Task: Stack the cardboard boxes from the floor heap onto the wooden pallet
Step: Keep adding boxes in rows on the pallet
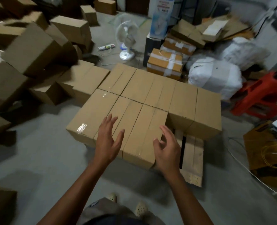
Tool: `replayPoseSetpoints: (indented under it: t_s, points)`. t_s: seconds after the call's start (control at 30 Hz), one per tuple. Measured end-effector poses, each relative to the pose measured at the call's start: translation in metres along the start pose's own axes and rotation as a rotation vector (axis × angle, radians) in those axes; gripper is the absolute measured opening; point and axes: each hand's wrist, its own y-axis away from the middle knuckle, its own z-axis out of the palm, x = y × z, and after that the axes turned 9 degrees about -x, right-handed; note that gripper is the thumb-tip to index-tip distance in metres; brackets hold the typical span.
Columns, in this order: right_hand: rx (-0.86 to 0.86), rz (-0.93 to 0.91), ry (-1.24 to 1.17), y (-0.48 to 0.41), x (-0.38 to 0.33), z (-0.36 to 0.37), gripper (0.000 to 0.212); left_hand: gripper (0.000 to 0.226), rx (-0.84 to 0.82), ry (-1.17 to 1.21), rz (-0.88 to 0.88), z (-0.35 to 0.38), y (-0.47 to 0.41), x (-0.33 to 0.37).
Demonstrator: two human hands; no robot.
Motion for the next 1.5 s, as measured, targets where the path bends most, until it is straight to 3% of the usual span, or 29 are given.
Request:
replayPoseSetpoints:
  t_s: [0.33, 0.53, 0.8, 1.17, 1.5]
  points:
    - [-0.243, -0.196, 0.029, 0.002, -0.046, 0.017, 0.063, 0.062, 0.179, -0.073, -0.052, -0.075, 0.064, -0.001]
    - [-0.467, -0.244, 0.000, 0.009, -0.072, 0.086, 0.053, 0.064, 0.135, -0.187, -0.131, -0.105, 0.115, -0.038]
    - [-0.633, -0.245, -0.014, 0.012, -0.135, 0.213, 0.055, 0.065, 0.293, -0.099, -0.367, -0.184, 0.118, -0.125]
    - [-0.615, -0.135, -0.129, -0.029, -0.251, 0.407, 0.042, 0.061, 0.407, 0.034, -0.482, -0.357, 0.086, -0.265]
    - [-0.672, -0.058, -0.207, -0.124, -0.306, 0.524, 0.040, 0.062, 0.446, 0.045, -0.485, -0.439, -0.028, -0.352]
